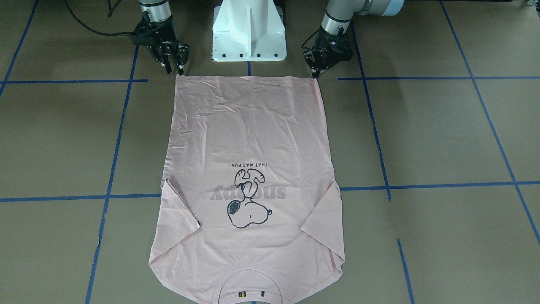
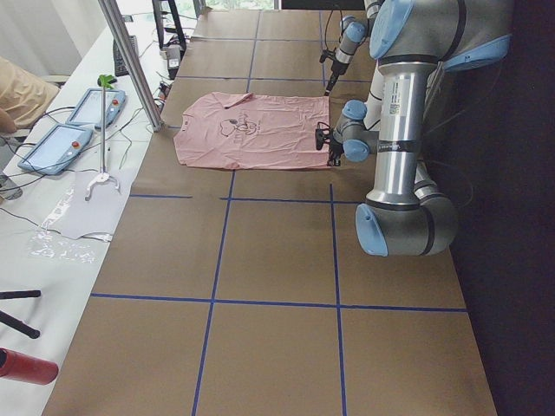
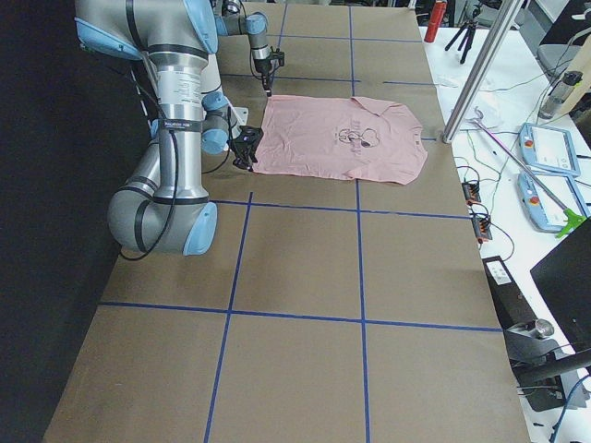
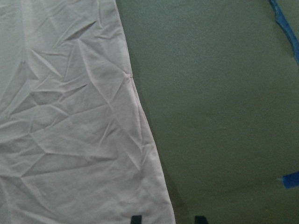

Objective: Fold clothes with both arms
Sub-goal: 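Grasp the hem corners with both grippers, then lift the hem with both grippers and fold it toward the collar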

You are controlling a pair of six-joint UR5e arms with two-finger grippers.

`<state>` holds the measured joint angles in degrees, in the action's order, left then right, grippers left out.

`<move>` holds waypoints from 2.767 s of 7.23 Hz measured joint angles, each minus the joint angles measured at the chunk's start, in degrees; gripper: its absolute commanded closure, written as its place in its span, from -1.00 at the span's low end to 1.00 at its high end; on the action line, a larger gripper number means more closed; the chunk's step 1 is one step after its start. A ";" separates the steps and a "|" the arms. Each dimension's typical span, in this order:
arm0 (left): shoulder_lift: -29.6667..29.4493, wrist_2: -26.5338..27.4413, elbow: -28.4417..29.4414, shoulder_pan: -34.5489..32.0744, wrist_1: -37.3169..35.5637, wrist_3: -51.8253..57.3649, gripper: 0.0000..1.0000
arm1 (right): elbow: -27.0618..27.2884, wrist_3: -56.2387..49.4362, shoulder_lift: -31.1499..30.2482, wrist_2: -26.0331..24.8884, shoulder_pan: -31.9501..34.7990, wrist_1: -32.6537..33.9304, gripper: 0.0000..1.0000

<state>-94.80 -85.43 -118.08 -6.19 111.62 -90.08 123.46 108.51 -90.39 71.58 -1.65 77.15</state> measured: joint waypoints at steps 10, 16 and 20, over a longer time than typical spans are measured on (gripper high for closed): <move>-0.03 -0.19 0.04 0.06 0.18 -0.10 1.00 | -2.89 0.01 2.28 -2.44 -0.17 1.28 1.00; -0.02 -4.93 -13.86 -0.40 -10.70 0.68 1.00 | 10.99 -2.74 -0.62 -1.02 0.71 9.75 1.00; -9.77 -13.47 -35.28 -2.78 -36.94 0.70 1.00 | 32.86 -2.87 4.54 5.30 0.07 33.88 1.00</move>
<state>-104.57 -98.90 -153.36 -8.97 74.68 -89.38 156.32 105.65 -85.85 76.89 -1.59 111.03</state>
